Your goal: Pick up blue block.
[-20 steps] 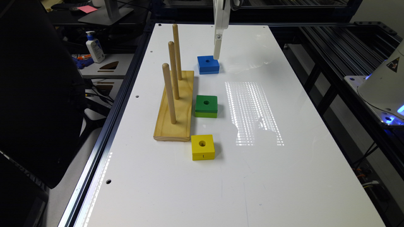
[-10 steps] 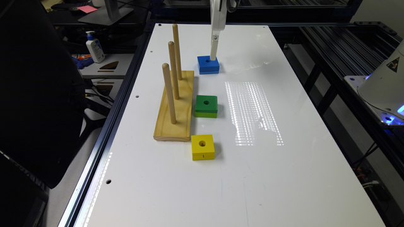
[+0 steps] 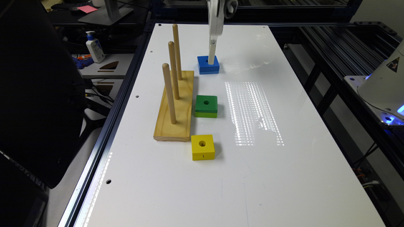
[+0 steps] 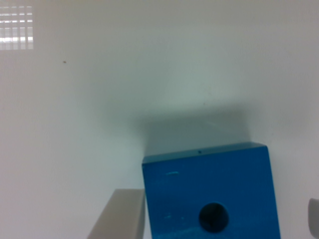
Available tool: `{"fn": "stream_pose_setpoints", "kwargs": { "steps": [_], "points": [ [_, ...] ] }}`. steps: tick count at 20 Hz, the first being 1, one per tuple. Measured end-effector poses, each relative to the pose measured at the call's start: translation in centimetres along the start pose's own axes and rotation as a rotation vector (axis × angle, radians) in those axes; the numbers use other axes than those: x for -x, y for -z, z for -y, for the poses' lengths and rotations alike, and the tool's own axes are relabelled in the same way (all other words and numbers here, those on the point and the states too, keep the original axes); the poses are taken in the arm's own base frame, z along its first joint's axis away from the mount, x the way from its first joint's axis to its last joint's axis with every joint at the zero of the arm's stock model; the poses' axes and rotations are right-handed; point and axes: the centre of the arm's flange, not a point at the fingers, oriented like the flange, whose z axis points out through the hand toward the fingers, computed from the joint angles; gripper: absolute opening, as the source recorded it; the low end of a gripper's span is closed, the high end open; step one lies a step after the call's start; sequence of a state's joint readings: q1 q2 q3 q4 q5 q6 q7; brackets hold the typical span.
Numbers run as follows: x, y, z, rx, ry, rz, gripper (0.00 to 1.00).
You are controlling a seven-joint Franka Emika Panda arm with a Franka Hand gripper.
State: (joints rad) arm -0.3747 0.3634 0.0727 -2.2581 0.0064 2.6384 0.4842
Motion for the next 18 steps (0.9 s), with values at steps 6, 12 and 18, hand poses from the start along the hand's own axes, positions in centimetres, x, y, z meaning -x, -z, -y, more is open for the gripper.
{"fn": "stream_pose_setpoints", "kwargs": {
  "steps": [6,12,18],
  "points": [
    [-0.41,-0.57,0.20,-0.005,0.000,-0.006,1.00],
    [-0.43,-0.55,0.21,-0.005,0.000,-0.006,1.00],
    [-0.30,-1.30,0.13,-0.002,-0.001,0.002,1.00]
  ]
}}
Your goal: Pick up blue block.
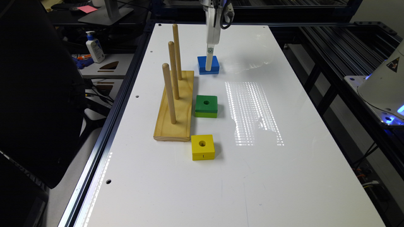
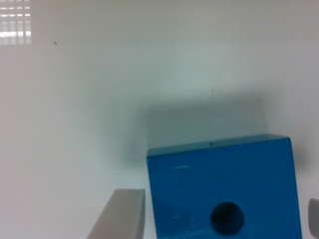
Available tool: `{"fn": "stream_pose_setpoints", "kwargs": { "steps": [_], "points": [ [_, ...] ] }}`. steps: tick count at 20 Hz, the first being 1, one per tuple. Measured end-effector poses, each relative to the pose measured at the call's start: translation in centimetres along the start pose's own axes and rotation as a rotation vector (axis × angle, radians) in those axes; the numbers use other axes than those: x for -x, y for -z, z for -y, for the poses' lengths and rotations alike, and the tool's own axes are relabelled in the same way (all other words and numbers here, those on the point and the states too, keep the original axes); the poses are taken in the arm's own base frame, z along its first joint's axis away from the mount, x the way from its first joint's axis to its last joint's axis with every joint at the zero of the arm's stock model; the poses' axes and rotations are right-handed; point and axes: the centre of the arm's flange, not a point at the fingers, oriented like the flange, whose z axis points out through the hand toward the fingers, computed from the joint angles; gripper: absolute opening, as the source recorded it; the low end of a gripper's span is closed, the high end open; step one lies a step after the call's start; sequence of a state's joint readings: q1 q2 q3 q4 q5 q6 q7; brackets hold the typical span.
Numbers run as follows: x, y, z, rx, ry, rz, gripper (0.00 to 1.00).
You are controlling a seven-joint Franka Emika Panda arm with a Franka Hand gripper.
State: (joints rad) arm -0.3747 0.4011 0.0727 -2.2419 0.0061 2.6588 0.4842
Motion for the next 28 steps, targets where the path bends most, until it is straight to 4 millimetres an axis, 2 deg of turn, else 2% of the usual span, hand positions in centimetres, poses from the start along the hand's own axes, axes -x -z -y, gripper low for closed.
{"fn": "stream_pose_setpoints", "kwargs": {
  "steps": [4,20,21,28],
  "points": [
    [0.1,-1.7,-0.1,-0.002,-0.001,0.001,1.00],
    [-0.1,-1.4,0.9,-0.010,0.011,-0.010,1.00],
    [-0.1,-1.4,0.9,-0.010,0.011,-0.011,0.00],
    [-0.1,-1.4,0.9,-0.010,0.011,-0.011,0.00]
  ]
}}
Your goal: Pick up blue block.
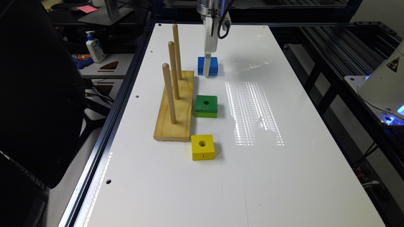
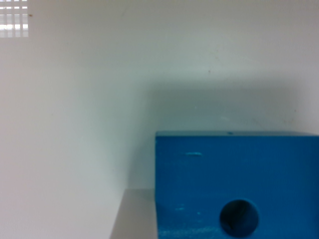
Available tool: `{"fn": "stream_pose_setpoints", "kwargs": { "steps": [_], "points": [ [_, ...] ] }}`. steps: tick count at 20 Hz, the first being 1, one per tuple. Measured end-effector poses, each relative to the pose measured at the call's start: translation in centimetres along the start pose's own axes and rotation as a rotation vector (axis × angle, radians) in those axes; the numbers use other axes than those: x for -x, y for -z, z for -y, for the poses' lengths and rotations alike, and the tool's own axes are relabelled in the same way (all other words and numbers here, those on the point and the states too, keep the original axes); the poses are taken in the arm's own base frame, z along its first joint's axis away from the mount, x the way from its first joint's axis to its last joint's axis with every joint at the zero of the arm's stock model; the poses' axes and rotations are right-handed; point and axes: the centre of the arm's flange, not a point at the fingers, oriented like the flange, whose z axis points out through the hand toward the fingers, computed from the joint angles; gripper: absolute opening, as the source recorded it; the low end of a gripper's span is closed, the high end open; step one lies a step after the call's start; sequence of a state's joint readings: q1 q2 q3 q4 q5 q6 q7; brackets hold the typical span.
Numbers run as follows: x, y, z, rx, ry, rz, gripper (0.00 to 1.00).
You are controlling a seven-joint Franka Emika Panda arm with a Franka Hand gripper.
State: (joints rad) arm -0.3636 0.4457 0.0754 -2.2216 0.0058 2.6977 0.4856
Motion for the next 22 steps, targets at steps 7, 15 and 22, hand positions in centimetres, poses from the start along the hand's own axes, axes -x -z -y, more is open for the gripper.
{"fn": "stream_pose_setpoints", "kwargs": {
  "steps": [7,15,22],
  "points": [
    [-0.2,1.9,0.1,0.003,0.001,0.000,0.00],
    [-0.3,6.4,0.3,0.011,0.004,0.001,0.00],
    [-0.3,8.3,0.3,0.012,0.005,-0.002,0.00]
  ]
}}
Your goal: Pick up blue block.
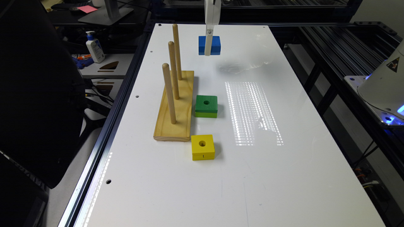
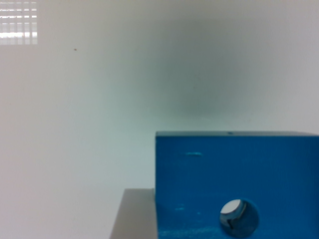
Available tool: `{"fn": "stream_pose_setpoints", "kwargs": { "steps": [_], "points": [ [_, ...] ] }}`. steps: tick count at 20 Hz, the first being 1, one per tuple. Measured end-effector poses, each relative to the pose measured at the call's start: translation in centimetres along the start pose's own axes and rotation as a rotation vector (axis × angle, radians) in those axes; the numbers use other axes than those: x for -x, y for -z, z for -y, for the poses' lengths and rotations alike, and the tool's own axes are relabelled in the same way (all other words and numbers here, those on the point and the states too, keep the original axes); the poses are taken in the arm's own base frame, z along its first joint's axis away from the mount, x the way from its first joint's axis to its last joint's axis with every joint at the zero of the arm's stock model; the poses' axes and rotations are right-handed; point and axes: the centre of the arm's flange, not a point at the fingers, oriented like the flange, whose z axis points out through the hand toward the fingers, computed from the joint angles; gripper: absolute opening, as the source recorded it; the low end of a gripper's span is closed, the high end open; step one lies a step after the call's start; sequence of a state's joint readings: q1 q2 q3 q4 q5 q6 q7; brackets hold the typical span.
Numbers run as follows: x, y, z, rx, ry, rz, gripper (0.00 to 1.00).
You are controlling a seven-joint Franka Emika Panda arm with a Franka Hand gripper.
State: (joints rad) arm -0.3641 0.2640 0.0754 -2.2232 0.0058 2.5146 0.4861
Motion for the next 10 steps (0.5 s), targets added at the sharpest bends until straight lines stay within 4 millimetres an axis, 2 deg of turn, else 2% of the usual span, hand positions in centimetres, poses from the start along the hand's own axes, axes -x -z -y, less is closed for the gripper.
{"fn": "stream_pose_setpoints", "kwargs": {
  "steps": [10],
  "points": [
    [0.3,5.2,0.0,0.003,0.002,-0.011,0.00]
  ]
}}
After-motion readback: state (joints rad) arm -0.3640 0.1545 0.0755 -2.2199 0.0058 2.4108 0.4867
